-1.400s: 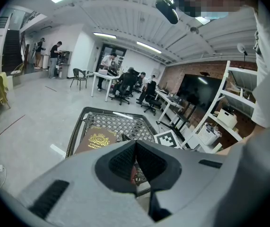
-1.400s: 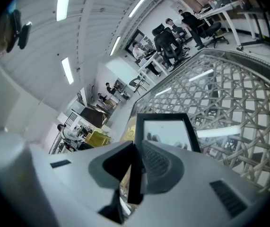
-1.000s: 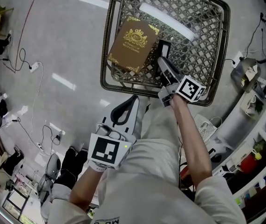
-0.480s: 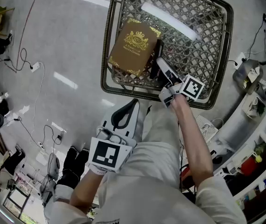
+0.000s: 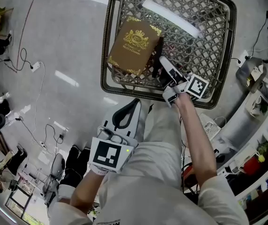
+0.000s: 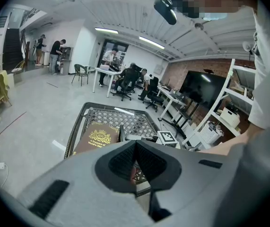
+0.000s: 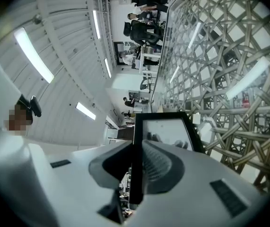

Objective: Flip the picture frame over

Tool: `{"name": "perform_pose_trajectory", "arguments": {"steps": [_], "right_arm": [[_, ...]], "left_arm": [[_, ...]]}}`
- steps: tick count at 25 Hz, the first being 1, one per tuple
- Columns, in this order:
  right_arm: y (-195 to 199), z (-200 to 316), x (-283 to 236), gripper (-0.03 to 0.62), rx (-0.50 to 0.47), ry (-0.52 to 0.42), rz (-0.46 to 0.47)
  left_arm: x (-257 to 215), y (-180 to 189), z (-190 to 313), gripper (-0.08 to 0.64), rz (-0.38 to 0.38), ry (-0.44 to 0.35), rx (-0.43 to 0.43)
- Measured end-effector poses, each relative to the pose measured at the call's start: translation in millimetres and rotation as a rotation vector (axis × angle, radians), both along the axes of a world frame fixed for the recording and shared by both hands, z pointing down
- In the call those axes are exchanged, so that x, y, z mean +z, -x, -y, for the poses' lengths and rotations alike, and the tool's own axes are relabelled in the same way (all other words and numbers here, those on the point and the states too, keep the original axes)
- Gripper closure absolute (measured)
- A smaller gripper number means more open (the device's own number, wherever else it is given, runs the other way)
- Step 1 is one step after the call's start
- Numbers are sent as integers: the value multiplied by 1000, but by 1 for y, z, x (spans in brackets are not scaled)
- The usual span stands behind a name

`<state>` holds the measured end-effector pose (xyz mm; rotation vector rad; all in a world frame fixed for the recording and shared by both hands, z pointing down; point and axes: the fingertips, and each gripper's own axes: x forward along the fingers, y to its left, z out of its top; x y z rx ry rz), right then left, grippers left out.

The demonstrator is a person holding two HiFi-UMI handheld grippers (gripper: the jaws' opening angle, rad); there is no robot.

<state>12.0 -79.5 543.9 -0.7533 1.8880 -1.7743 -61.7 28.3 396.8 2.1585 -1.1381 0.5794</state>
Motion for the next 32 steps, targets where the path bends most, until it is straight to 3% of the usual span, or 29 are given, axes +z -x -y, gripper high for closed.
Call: {"name": "perform_pose_trajectory", "arguments": {"steps": [15,19,28,32], "right_arm": [[-38,-7,1,515,19,-15,-15],[-46,-8,-1,476,27,-28,-18],[-66,-12,20,494,60,10,-177],[-78,-17,40,509,58,72,-306]], "left_arm": [[-14,-12,4,535,-18,-25,1],[-15,-20,4,535,-26,-16,8],[-15,-25,1,535,-14,-29,30],[-17,-30,1,535,-25,-12,22]]}}
